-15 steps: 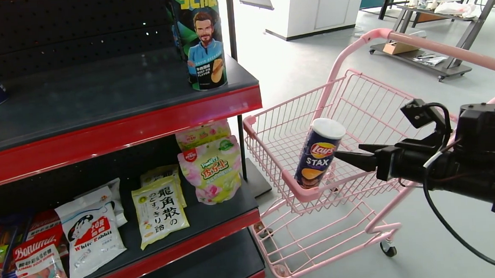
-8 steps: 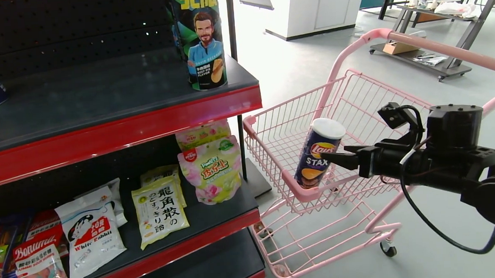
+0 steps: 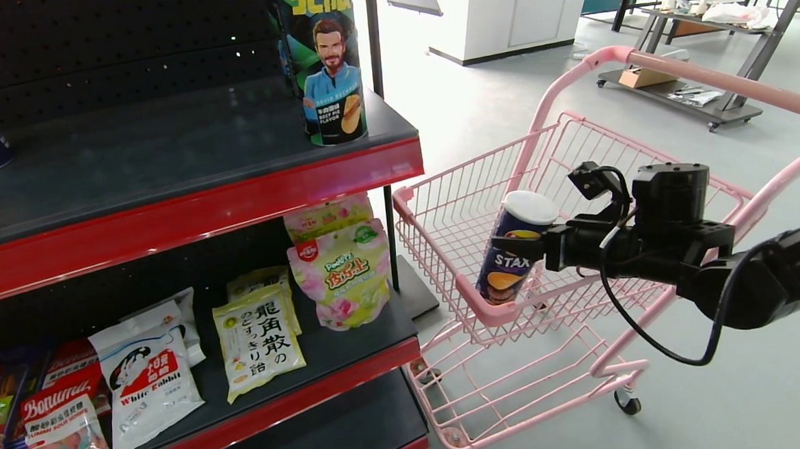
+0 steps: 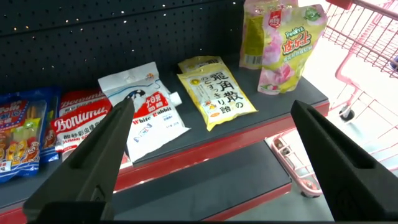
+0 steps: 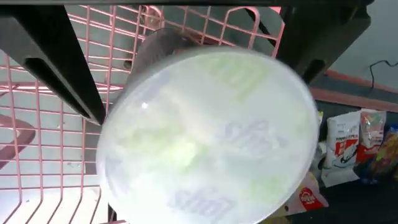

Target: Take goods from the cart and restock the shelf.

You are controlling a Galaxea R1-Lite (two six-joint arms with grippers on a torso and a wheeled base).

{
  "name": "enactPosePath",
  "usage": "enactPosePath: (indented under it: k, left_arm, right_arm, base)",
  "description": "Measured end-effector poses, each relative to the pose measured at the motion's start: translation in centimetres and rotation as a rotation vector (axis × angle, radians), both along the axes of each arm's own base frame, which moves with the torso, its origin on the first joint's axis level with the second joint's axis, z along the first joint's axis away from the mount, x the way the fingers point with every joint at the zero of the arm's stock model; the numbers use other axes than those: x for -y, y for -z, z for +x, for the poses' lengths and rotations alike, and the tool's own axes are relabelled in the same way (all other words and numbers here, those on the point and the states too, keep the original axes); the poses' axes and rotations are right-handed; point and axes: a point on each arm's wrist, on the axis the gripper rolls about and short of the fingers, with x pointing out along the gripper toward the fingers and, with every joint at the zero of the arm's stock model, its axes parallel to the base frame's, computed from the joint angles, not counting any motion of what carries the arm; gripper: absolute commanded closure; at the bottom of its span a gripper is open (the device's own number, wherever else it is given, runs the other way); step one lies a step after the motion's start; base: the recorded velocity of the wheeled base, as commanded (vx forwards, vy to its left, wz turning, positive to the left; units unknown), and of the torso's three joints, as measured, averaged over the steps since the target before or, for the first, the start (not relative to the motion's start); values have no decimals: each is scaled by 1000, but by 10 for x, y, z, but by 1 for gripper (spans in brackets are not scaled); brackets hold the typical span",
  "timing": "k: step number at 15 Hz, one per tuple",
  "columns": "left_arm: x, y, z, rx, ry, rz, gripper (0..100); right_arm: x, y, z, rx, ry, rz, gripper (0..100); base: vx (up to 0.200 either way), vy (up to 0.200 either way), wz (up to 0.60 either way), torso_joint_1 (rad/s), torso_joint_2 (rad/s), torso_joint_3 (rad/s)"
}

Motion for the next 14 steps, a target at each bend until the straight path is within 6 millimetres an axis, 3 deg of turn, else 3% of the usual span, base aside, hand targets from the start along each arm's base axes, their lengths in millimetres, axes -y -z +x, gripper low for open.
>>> enactPosePath:
  k: [1, 2, 10, 12, 14]
  left_arm:
    - [0, 0, 0, 0, 0, 0, 0]
    - [0, 0, 0, 0, 0, 0, 0]
    - [0, 0, 0, 0, 0, 0, 0]
    - [0, 0, 0, 0, 0, -1, 0]
    - [0, 0, 0, 0, 0, 0, 0]
  right_arm:
    - [-2, 3, 5, -3, -3, -2, 0]
    - [-5, 6, 8, -7, -7, -2, 100]
    - [-15, 13, 15, -10, -15, -3, 100]
    - [-15, -7, 16, 23, -5, 4, 100]
    - [-11, -45, 7, 68, 4, 14, 100]
  base:
    - [0, 0, 0, 0, 0, 0]
    - [0, 0, 0, 0, 0, 0]
    - [0, 0, 0, 0, 0, 0]
    - [0, 0, 0, 0, 0, 0]
    - [0, 0, 0, 0, 0, 0]
